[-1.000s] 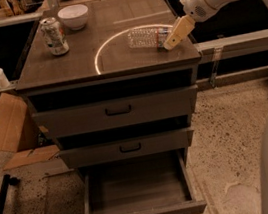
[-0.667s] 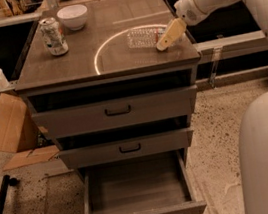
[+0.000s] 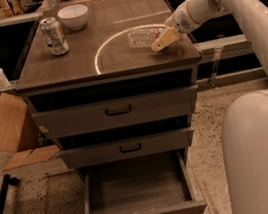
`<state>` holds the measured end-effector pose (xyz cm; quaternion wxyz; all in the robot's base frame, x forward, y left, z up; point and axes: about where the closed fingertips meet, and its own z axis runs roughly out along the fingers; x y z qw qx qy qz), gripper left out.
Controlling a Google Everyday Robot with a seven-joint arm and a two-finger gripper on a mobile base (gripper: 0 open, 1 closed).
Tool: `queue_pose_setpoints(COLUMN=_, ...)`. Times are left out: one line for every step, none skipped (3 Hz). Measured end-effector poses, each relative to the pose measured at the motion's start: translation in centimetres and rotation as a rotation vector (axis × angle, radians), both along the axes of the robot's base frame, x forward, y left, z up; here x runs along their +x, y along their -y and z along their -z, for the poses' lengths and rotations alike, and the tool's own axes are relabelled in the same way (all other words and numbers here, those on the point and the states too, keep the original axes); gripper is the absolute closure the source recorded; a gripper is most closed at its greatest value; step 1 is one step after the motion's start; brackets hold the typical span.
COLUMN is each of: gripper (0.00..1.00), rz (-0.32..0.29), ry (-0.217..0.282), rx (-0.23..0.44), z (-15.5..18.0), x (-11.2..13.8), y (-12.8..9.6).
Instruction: Place water bottle into bottom drawer
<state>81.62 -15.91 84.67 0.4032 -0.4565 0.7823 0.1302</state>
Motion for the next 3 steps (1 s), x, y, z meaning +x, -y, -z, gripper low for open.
queue_pose_setpoints(gripper=0.50, rz=0.002, ry=-0.007, rx=0.012, z=0.6, x=0.3, y=-0.1)
queue_pose_setpoints(gripper=0.73, rz=0.002, ry=-0.007, rx=0.012, z=0.6, x=0.3, y=-0.1)
queue_pose_setpoints(gripper=1.00, rz=-0.075, ry=0.091, rx=0.033, z=-3.9, x=-3.1, y=-1.3)
